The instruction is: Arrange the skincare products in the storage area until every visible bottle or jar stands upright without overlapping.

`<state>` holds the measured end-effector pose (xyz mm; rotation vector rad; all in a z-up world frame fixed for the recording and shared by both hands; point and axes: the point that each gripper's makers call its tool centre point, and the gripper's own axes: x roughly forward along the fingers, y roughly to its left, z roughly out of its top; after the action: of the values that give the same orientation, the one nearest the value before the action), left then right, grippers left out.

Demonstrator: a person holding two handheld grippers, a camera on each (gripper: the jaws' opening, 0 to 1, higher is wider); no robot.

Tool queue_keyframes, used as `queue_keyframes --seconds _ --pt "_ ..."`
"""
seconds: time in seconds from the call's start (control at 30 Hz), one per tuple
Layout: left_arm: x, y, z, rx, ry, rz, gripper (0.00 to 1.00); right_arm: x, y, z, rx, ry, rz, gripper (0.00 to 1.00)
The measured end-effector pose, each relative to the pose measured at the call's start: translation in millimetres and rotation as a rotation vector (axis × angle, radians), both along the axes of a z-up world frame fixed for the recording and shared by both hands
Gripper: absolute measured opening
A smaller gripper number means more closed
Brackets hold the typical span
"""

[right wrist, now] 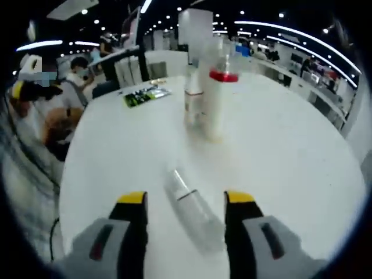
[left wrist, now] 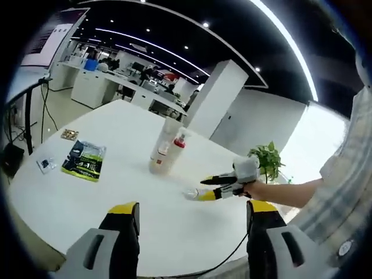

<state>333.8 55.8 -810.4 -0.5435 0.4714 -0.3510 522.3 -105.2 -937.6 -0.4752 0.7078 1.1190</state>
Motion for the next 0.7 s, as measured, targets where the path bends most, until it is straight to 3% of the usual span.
queue_keyframes --seconds 0.1,0.17,0.23,0.33,0.47,0.63,0.67,0.7 --pt "-1.3 -4 -1.3 0.007 0.003 -0.015 0.77 4 -11 -15.4 -0.059 0.028 0.052 0.49" --pt "-1.4 -7 -2.3 0.019 0.007 -0.027 0.77 6 -13 -16.7 -0.087 0.011 0.074 0.47" --pt "-0.2 -10 -0.1 0.022 0.0 -0.037 0.77 9 -17 -20.4 -0.129 -0.02 0.12 0.4" --pt "1.5 -13 2.4 0.026 -0.006 -0.051 0.77 7 -19 -28.3 -0.137 0.007 0.122 0.33" --pt "3.1 -15 4.3 0.03 -0.012 -0.062 0.76 5 -25 -34.7 -0.191 -0.025 0.171 0.21" --pt "6.6 -21 5.8 0.03 -0.016 -0.079 0.76 2 -25 -34.4 -0.176 -0.029 0.14 0.19" --pt "7.3 -22 5.7 0.031 -0.016 -0.082 0.76 -4 -24 -34.2 -0.148 0.013 0.12 0.19" --pt "7.9 -23 5.9 0.031 -0.017 -0.086 0.76 -5 -24 -32.9 -0.137 0.013 0.116 0.18"
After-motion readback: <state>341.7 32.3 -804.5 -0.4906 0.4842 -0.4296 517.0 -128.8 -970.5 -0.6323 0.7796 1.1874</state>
